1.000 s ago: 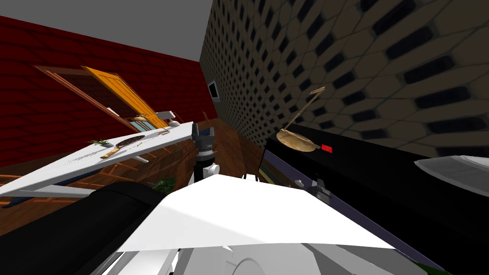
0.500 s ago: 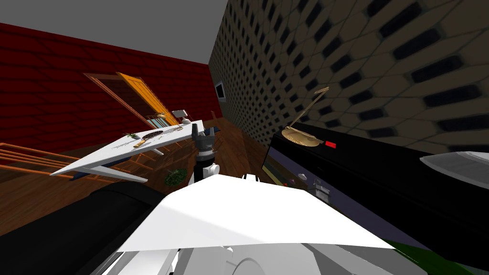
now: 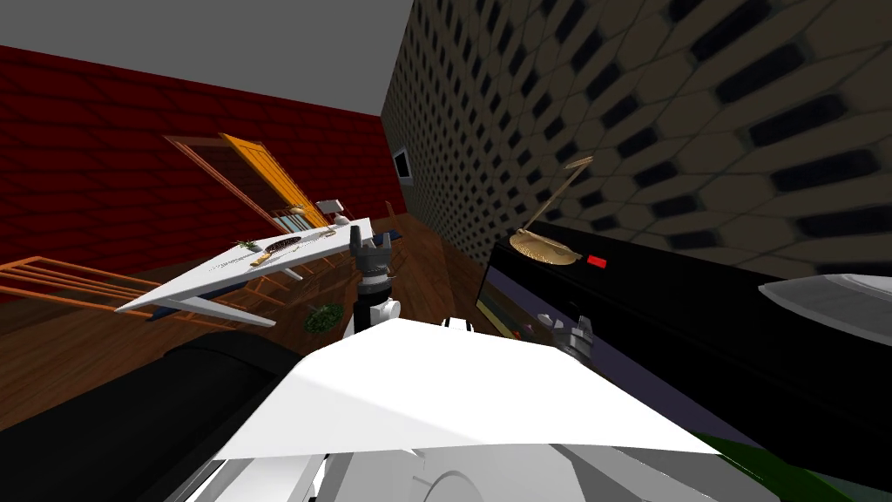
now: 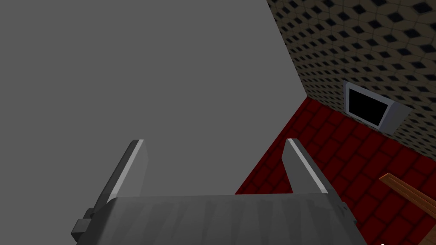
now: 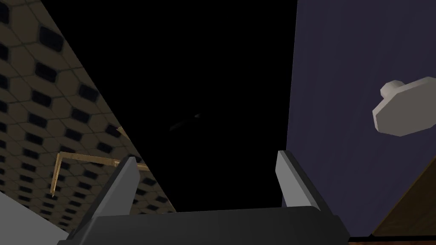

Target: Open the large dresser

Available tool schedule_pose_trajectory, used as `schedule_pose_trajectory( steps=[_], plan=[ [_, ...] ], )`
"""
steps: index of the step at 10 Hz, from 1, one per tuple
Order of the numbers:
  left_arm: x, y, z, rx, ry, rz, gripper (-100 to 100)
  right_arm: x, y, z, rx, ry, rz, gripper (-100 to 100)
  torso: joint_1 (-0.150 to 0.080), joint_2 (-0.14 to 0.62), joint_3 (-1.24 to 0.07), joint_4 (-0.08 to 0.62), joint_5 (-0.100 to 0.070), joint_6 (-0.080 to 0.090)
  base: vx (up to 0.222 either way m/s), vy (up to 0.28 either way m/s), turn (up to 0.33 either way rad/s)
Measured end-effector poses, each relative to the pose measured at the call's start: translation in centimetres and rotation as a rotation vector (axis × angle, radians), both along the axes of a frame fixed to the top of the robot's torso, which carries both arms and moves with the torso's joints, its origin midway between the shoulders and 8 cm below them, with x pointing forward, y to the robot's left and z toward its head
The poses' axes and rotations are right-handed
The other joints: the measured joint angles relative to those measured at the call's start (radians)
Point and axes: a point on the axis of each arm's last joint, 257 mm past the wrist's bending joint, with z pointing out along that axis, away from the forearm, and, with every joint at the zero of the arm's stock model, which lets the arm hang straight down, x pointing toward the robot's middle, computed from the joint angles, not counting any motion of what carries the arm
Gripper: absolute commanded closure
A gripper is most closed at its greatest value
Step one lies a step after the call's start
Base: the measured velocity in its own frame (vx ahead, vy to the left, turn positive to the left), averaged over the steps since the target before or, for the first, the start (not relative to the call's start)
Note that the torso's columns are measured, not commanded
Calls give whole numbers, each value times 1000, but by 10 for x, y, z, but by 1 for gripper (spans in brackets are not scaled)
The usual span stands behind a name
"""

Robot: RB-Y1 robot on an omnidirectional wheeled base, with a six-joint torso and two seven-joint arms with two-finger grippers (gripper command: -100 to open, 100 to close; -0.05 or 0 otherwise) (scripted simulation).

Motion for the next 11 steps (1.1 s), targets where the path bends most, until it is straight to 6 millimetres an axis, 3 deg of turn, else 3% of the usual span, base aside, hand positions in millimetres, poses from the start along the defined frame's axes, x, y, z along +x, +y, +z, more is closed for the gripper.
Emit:
schedule_pose_trajectory(
  steps=[5,11],
  plan=[
    [0,0,0,0,0,0,0,23,8,6,152,-85,12,-100,0,-2,-1,-1,0,0,-34,-47,57],
    [0,0,0,0,0,0,0,54,-15,11,143,-94,-75,-100,-1,-2,-1,-1,0,0,-92,-34,147]
  ],
)
